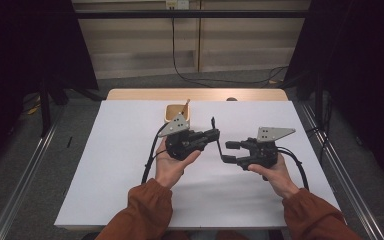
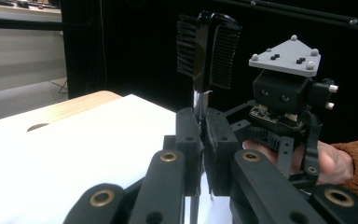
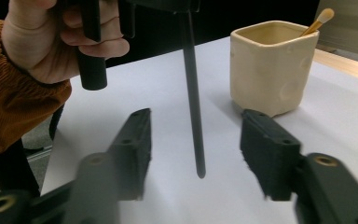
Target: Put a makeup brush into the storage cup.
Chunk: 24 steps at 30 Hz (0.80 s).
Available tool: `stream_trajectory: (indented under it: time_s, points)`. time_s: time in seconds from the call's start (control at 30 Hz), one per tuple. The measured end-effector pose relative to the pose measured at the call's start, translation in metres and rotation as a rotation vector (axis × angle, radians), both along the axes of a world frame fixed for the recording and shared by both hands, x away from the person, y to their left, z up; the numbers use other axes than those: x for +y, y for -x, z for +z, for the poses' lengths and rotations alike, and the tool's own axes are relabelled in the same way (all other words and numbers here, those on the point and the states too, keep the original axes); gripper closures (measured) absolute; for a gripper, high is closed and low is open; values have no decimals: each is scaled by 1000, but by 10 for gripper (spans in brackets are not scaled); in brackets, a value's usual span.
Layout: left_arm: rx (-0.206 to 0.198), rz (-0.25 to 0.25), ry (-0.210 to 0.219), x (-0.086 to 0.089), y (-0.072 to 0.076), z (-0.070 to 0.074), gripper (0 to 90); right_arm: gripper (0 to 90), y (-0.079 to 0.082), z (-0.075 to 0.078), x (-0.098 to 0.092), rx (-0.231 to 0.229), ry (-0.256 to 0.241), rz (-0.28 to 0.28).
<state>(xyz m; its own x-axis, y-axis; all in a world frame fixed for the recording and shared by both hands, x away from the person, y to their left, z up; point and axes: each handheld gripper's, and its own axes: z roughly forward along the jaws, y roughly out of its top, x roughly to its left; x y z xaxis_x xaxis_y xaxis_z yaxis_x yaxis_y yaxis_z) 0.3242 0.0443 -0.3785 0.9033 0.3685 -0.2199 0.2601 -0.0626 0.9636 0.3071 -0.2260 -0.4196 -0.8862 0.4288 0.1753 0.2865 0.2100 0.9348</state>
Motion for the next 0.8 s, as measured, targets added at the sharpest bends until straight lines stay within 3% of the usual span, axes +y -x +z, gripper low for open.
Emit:
stream_trajectory:
  time_s: [0.07, 0.33, 0.7, 0.8]
  points:
    - [3, 8, -3, 0, -1, 0, 859, 374, 0, 0, -1, 1, 3, -8]
    - [9, 33, -7, 4, -5, -1, 859, 83, -1, 3, -4, -5, -7, -74]
    - [7, 44, -21, 12, -4, 4, 858, 20, 1, 2, -9, 7, -5, -73]
    - [7, 50, -16, 16, -5, 6, 859, 18, 4, 3, -10, -16, 11, -133]
